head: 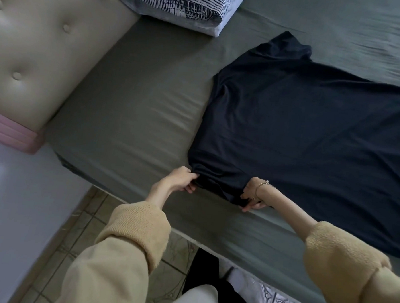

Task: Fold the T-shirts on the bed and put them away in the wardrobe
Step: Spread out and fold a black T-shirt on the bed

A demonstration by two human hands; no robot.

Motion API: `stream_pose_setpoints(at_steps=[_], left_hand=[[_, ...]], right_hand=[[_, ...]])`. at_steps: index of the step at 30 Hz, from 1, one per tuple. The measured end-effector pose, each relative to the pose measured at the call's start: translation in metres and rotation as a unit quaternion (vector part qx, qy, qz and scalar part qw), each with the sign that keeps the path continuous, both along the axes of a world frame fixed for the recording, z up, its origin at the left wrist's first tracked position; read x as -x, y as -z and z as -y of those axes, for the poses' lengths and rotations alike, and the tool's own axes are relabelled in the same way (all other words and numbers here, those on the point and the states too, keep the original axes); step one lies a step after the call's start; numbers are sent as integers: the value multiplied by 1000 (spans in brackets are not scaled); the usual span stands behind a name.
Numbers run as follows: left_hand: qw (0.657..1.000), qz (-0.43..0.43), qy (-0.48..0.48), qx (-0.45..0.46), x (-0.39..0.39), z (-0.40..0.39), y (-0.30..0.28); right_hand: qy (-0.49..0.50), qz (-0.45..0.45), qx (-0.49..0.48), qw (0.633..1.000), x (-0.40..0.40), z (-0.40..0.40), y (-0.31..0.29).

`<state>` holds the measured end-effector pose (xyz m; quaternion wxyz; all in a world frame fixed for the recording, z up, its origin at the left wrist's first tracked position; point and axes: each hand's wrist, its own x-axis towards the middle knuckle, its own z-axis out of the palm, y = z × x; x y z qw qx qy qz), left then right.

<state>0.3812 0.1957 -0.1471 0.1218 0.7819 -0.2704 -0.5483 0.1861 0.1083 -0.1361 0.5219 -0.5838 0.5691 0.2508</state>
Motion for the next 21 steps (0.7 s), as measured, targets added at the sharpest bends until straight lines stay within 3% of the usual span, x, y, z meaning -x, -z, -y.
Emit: stream_pose_setpoints(at_steps=[3,7,11,14,21], left_hand=[[998,34,31,38,6,-6,6],[967,224,101,68,16,-13,11],[923,345,80,154,23,-18,9],[909,350,53,220,18,-23,9],[920,261,151,249,2,-34,2]], right_hand=[[-19,1,6,1000,-3,2,4],[-55,-11,29,998,-4,3,9],[-74,-5,53,996,-1,3,11],[-72,5,62,995,1,4,12],[-73,20,34,997,2,3,9]])
